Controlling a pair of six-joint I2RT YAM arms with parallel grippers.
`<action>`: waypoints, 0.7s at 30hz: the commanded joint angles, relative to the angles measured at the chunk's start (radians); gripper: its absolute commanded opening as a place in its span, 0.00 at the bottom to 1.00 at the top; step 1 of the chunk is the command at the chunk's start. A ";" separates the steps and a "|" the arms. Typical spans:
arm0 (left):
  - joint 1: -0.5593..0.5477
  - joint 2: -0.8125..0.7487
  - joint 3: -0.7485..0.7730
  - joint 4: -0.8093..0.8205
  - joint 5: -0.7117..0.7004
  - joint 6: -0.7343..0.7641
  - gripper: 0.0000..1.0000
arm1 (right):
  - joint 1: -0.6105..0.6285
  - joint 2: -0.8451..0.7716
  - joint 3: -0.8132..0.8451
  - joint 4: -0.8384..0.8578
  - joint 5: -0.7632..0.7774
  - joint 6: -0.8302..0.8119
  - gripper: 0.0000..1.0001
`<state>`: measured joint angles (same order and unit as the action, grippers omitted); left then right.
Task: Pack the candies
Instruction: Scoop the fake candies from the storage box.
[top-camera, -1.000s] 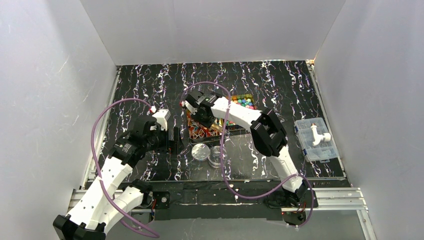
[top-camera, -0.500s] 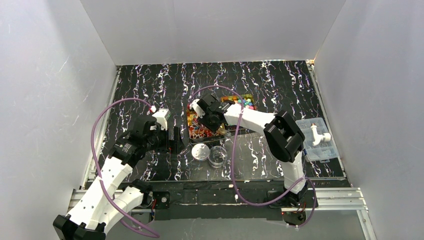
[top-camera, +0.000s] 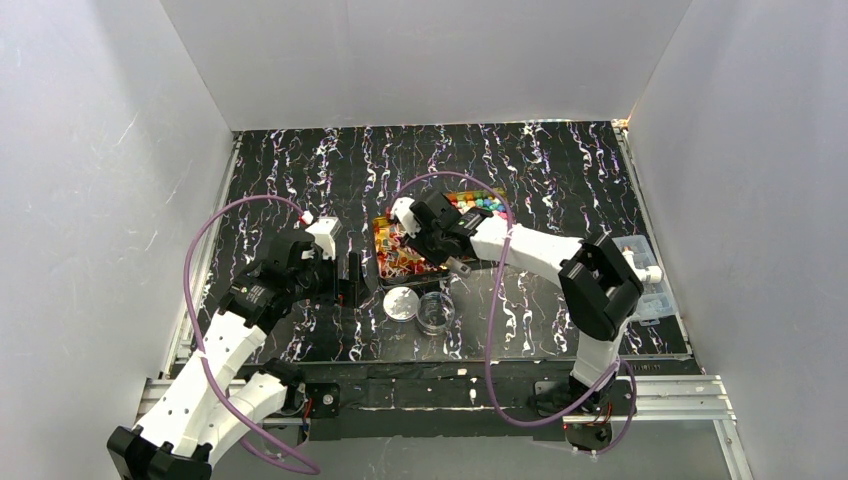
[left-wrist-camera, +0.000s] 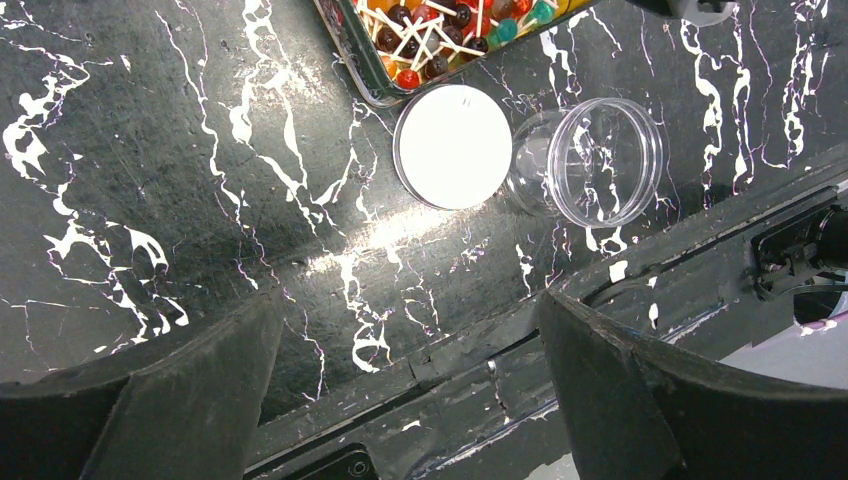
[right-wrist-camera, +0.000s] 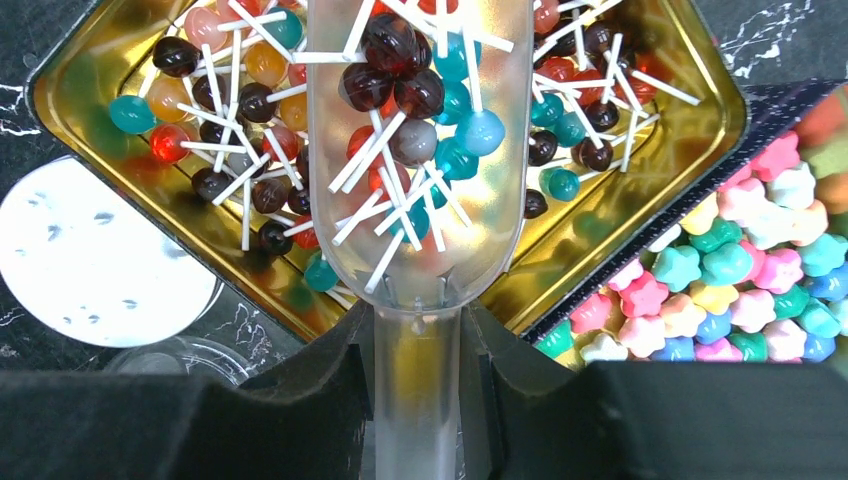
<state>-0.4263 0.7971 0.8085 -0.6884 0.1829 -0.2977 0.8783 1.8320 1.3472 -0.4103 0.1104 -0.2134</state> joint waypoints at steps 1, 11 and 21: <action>0.002 0.002 -0.008 -0.005 -0.008 0.014 0.98 | -0.006 -0.084 -0.016 0.055 -0.009 -0.015 0.01; 0.003 0.011 -0.006 -0.003 0.002 0.017 0.98 | -0.006 -0.228 -0.082 -0.026 -0.035 -0.025 0.01; 0.003 0.008 -0.006 -0.002 0.004 0.015 0.98 | 0.013 -0.403 -0.161 -0.160 -0.031 -0.007 0.01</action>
<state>-0.4263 0.8104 0.8085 -0.6884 0.1833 -0.2947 0.8787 1.5139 1.2018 -0.5159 0.0818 -0.2314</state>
